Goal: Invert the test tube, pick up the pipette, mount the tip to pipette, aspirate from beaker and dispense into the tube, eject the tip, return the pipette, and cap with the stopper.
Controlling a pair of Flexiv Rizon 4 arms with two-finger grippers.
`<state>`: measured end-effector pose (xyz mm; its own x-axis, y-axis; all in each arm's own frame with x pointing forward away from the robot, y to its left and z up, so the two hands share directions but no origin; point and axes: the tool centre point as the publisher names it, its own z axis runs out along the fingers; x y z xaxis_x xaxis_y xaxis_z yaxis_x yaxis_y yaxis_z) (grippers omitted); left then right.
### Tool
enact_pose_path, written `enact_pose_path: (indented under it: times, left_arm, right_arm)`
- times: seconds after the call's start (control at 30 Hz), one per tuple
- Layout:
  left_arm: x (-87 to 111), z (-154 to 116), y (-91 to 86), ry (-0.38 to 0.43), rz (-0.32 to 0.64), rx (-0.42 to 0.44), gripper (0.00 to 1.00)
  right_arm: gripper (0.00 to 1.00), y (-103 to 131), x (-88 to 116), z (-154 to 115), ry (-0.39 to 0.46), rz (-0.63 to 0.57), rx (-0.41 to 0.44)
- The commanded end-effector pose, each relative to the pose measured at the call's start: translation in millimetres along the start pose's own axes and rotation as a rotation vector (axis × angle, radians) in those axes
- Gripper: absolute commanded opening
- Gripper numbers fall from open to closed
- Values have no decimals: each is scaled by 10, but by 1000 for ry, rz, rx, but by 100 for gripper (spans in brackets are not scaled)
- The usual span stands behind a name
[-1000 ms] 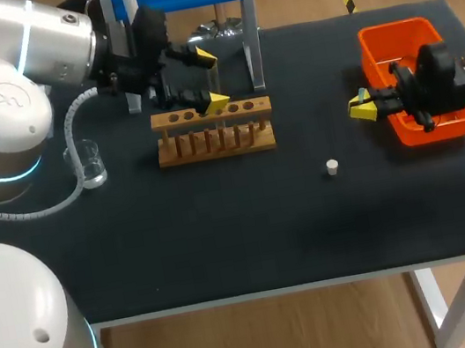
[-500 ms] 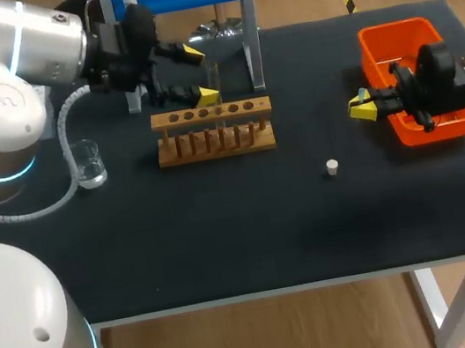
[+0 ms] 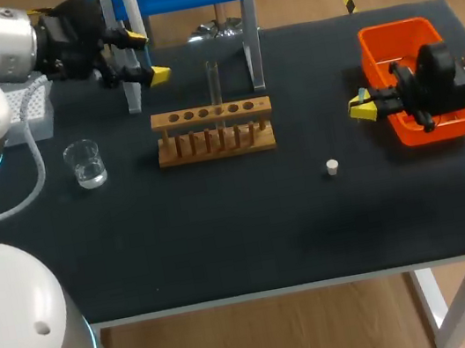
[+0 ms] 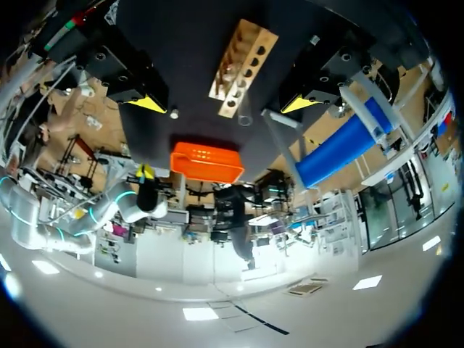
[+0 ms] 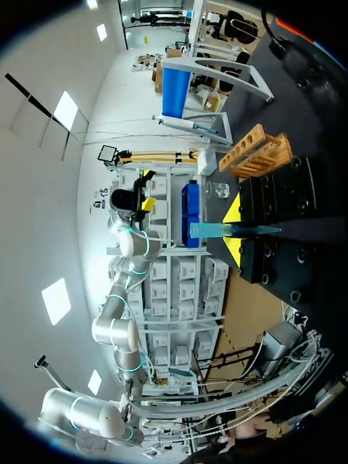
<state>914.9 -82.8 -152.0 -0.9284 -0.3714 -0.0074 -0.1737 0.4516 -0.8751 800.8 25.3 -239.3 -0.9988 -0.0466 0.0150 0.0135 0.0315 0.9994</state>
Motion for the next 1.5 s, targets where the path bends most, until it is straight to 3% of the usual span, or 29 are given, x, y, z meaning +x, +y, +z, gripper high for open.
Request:
enact_pose_path:
  times: [0.03,0.13,0.27,0.37,0.9,1.1,1.5]
  left_arm:
    - [-63,34,71,-79,-28,13,100]
    - [-153,42,77,-135,-52,21,100]
    - [-319,40,74,-319,-104,6,100]
    - [-414,42,59,-390,-129,14,100]
    - [-852,216,24,-604,-268,26,100]
    - [-1017,263,41,-722,-318,39,100]
    - [-1336,386,69,-815,-353,56,100]
  right_arm:
    - [0,4,10,-4,-2,-1,1]
    - [0,4,10,-4,-2,-1,1]
    - [0,4,10,-4,-2,-1,1]
    - [0,4,10,-4,-2,-1,1]
    - [0,4,10,-4,-2,-1,1]
    - [0,4,10,-4,-2,-1,1]
    - [0,4,10,-4,-2,-1,1]
